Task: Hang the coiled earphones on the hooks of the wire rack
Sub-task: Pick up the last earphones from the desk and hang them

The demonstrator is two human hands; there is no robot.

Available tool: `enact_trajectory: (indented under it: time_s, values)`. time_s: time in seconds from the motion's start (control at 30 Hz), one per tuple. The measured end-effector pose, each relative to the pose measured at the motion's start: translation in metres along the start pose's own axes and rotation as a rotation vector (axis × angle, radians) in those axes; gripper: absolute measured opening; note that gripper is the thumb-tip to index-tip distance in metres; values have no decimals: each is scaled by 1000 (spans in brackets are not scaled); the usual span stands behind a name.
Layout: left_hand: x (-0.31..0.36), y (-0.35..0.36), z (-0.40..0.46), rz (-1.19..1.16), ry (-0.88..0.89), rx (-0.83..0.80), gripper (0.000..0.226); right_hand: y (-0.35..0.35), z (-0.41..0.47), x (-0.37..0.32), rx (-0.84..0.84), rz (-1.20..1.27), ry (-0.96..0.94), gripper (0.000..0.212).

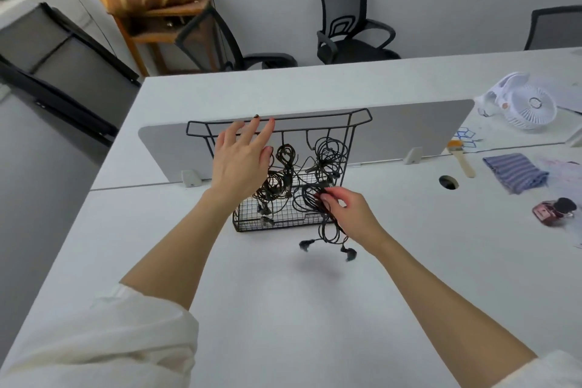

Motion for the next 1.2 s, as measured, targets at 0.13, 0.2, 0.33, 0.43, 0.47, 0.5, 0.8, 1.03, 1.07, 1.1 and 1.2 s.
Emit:
enact_trajectory:
  time_s: [0.13,0.2,0.33,0.43,0.47,0.5,0.8,1.03,1.07,1.1,1.2]
  values:
    - [-1,-3,3,-23,-5,-69,49,0,10,-31,55,43,-111,22]
    - [0,-2,4,-18,2,-75,49,3,17,-39,103,92,-122,22]
    - [-2,-3,4,-10,3,-81,50,8,34,-47,255,159,-119,20]
    - [-2,-3,5,-13,9,-94,50,10,42,-48,349,114,-104,21]
    - [-2,-3,5,-17,11,-93,51,10,44,-48,369,96,-93,22]
    - [-2,-3,5,-20,11,-90,51,11,45,-48,384,76,-83,22]
    - [-2,1,4,-15,13,-58,52,20,44,-35,414,28,-5,22]
    - [-2,3,3,-1,15,-74,53,21,51,-29,432,85,148,22]
    - [-2,4,3,-7,18,-70,53,21,52,-26,423,86,169,22]
    - [-2,3,3,-3,14,-76,53,21,52,-26,408,79,194,23]
    - [-2,4,3,3,15,-76,54,19,56,-22,371,25,191,25]
Point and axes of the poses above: each hand's wrist, its own z-axis towards the middle knuckle, its own y-axis out of the palm, x = y × z, the point moved 2 cm from there along z, towards the middle knuckle, and after that the axes turned 10 degrees about z, right-handed, at the moved point
